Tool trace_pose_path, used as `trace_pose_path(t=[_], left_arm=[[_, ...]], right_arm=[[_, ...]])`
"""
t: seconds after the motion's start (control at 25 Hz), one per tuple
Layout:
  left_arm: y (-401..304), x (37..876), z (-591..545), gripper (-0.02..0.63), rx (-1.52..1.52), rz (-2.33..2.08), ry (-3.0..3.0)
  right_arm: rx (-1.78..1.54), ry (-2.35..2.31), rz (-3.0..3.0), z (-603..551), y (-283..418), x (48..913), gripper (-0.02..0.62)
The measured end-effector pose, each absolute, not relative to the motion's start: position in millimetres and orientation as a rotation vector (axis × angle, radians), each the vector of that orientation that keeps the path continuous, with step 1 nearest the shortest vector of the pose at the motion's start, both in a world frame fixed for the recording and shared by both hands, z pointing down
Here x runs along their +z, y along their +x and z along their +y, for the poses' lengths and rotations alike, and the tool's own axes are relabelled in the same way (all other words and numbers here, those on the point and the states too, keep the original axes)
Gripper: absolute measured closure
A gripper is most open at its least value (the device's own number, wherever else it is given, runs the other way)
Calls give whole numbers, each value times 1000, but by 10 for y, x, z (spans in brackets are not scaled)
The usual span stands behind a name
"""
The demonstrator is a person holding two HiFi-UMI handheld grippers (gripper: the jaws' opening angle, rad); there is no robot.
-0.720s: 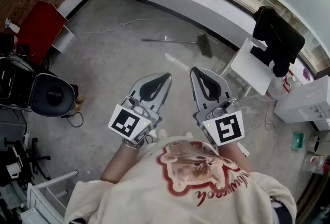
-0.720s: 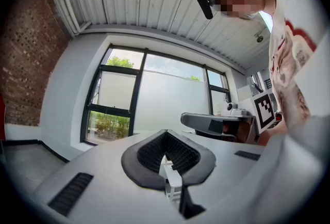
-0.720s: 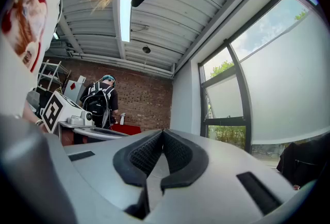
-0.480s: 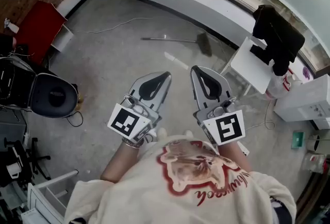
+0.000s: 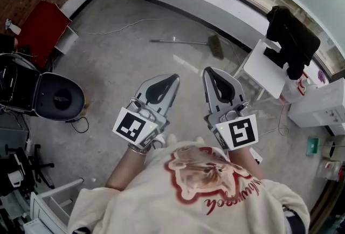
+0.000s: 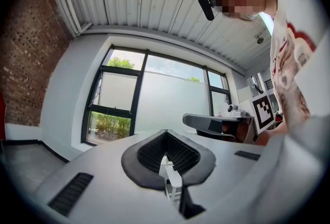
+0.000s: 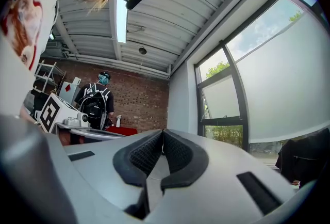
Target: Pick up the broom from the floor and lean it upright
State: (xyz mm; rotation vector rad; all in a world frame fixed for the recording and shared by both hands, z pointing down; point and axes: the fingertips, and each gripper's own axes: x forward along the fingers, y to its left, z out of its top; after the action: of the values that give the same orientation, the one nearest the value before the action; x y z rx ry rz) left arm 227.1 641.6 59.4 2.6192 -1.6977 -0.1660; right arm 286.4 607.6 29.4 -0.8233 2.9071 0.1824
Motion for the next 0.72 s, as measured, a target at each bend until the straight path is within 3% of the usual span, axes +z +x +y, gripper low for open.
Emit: trace_pose_path(t=[0.72], left_arm=[[1673, 657, 6624, 586, -155, -1642, 2664]], right_arm=[[134, -908, 2860, 6362, 2330, 344, 571]])
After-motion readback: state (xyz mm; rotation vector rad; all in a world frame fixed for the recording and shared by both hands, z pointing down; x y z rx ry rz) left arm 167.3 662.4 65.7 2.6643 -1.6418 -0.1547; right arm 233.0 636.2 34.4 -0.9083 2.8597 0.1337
